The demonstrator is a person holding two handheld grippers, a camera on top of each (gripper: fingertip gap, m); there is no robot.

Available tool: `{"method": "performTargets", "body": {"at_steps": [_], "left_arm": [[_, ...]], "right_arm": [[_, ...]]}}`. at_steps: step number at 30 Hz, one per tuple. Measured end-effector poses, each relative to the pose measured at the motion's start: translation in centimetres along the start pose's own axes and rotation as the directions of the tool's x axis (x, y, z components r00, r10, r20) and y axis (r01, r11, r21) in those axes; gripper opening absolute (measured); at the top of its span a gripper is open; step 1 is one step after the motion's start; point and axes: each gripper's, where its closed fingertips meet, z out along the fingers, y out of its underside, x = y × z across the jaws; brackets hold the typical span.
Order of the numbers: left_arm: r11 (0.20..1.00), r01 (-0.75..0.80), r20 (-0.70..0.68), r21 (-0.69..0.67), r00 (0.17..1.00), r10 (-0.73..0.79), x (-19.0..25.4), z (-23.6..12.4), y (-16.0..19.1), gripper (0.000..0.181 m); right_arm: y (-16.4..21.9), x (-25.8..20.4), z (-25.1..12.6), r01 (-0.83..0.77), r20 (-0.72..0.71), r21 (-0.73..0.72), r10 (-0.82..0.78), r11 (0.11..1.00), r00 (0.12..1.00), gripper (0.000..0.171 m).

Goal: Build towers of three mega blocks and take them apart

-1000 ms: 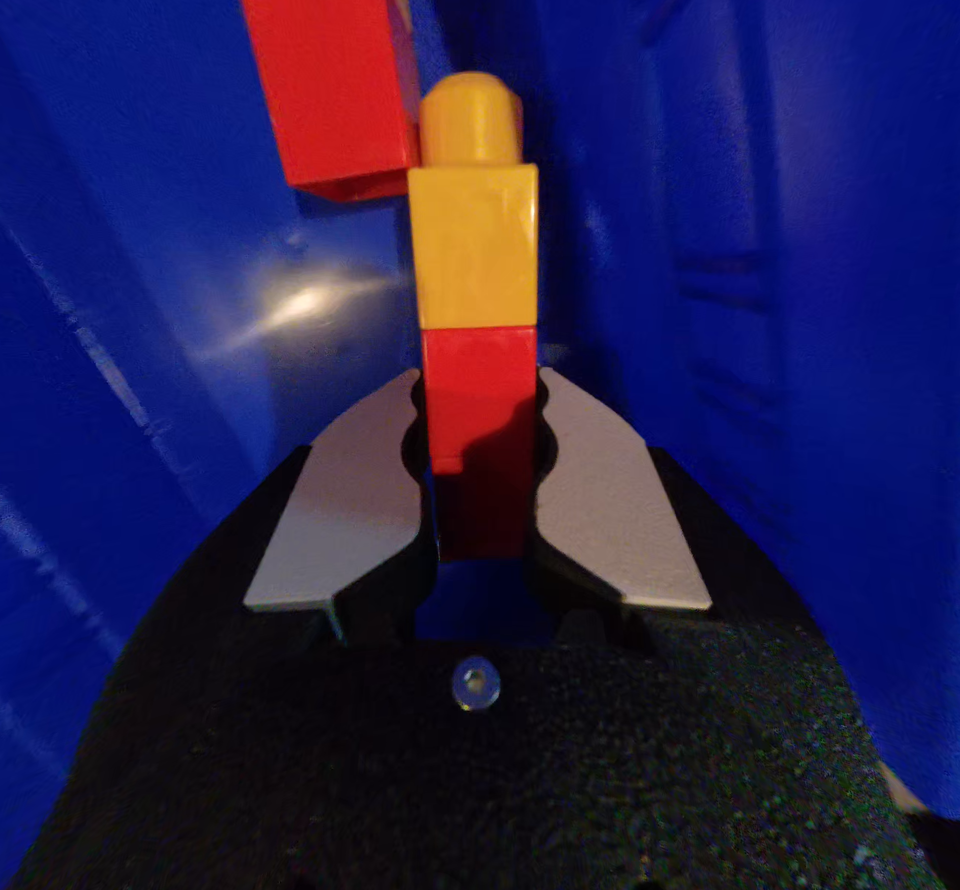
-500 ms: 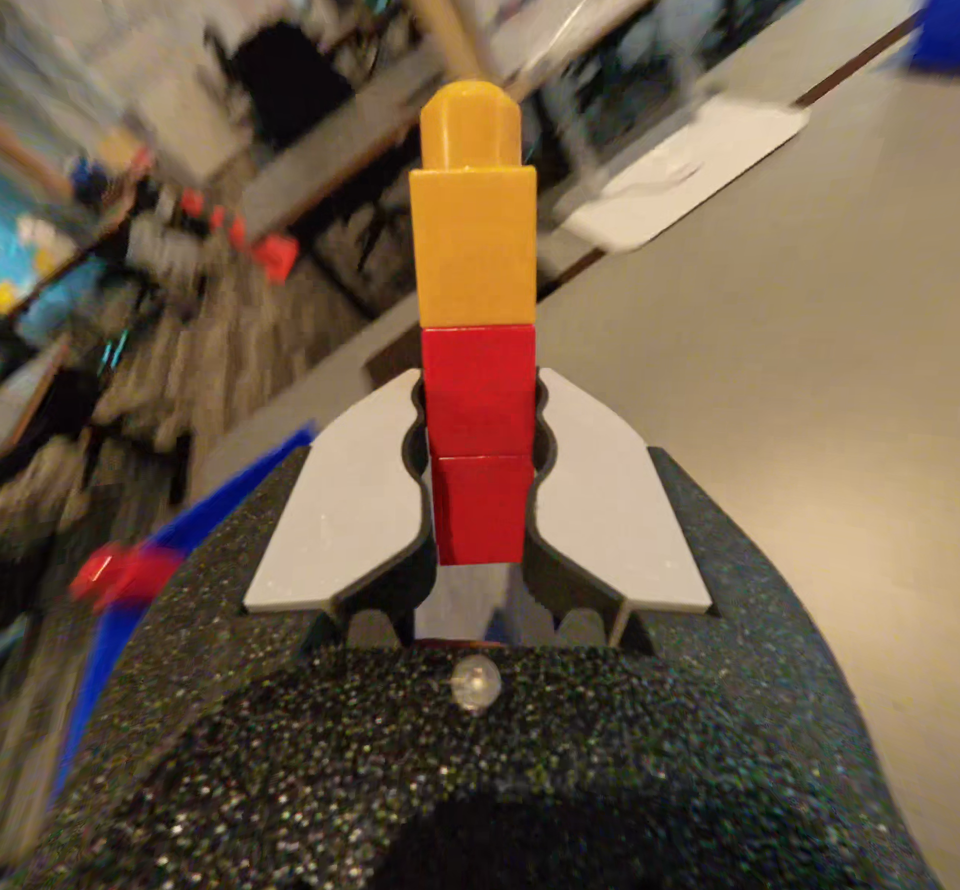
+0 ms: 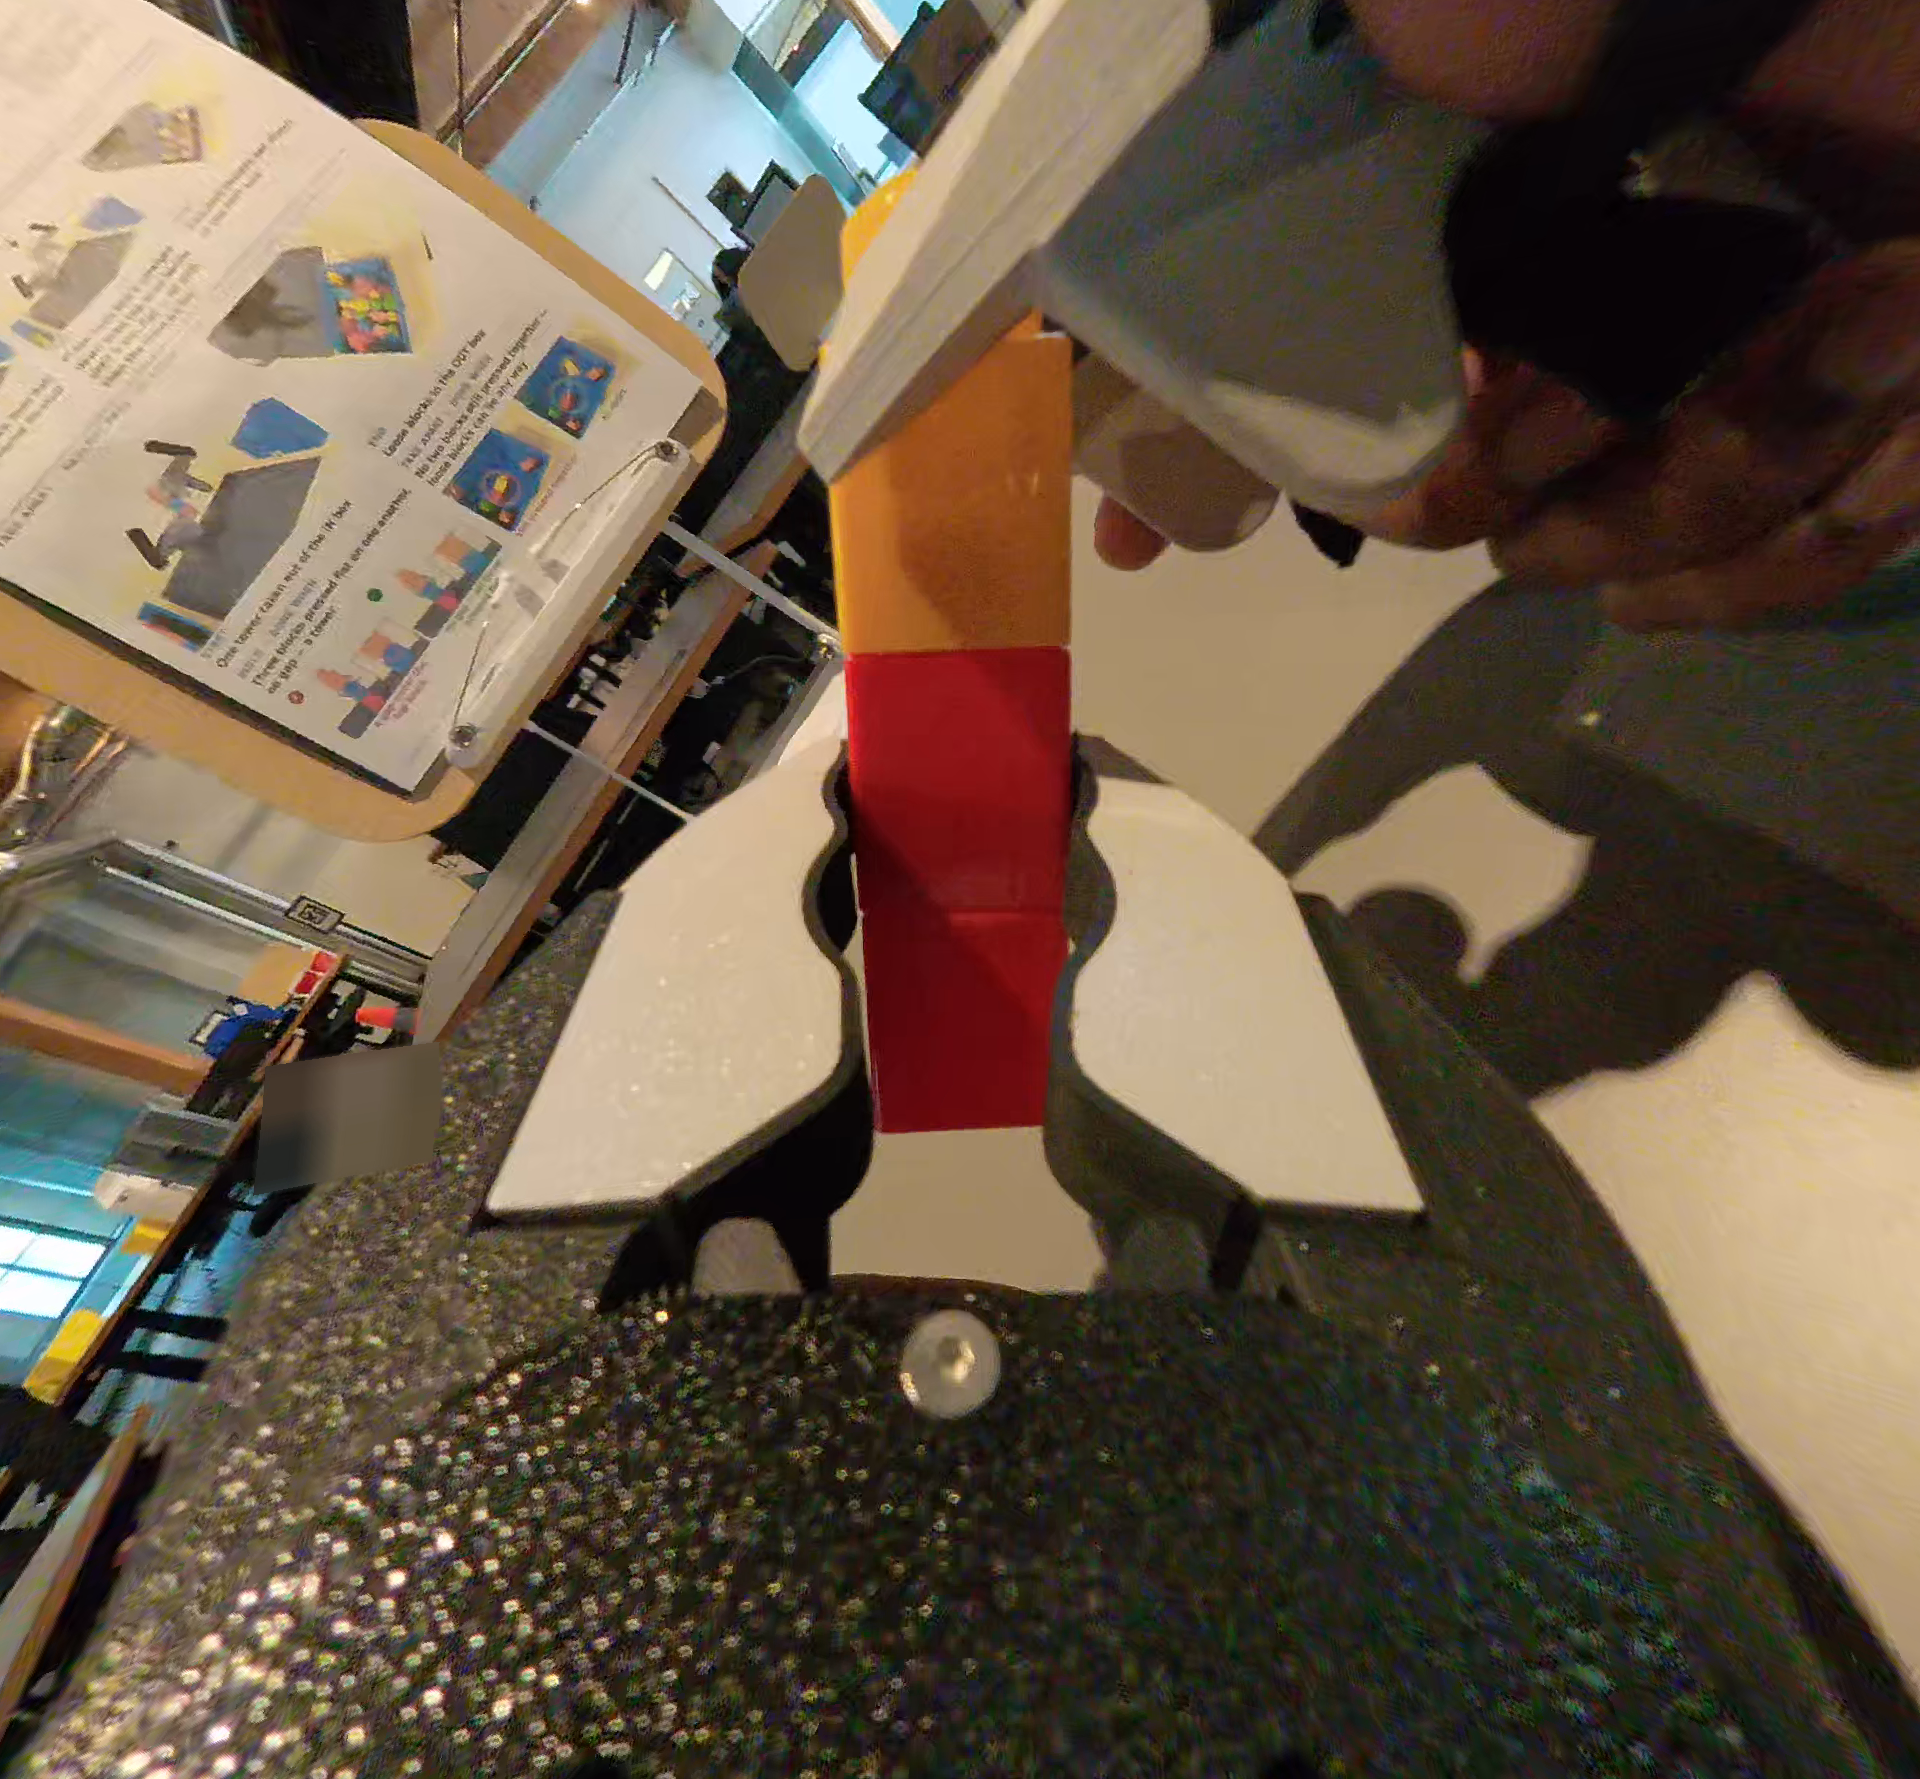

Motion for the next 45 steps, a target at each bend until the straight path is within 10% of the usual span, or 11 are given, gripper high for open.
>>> {"method": "performTargets", "body": {"at_steps": [13,17,24,28,32,36,45], "left_arm": [[0.988,0.053,-0.042,0.145,0.998,-0.047,-0.3,-1.3,-1.6,0.037],[0.989,0.112,-0.046,0.095,0.993,-0.108,-0.3,-0.8,-1.2,0.037],[0.986,0.165,-0.039,0.012,0.986,-0.165,-1.1,-0.7,1.5,0.037],[0.990,0.144,-0.058,0.010,0.988,-0.143,-0.4,-0.5,1.2,0.036],[0.993,0.116,-0.086,0.008,0.990,-0.115,0.7,-0.2,0.8,0.037],[0.994,0.110,-0.093,0.010,0.990,-0.109,0.9,-0.2,0.7,0.037],[0.999,0.041,-0.040,0.030,0.998,-0.040,0.5,-0.5,0.1,0.036]], "right_arm": [[0.1,-2.3,0.0,-0.095,0.152,-0.117,0.112,0.989,0.982,0.036],[-0.8,-1.7,-0.3,0.157,0.015,-0.103,-0.156,0.982,0.988,0.036],[-11.2,2.3,-7.5,0.647,-0.544,-0.057,-0.567,0.761,0.619,0.036],[-13.8,10.9,-14.4,0.543,-0.763,-0.281,-0.527,0.791,0.374,0.047],[-11.6,16.3,-17.7,0.311,-0.792,-0.233,-0.366,0.921,0.488,0.070],[-12.4,13.3,-15.8,0.402,-0.734,-0.217,-0.420,0.889,0.534,0.064],[0.2,0.1,-2.0,0.389,-0.076,-0.407,-0.455,0.826,0.887,0.066]]}}
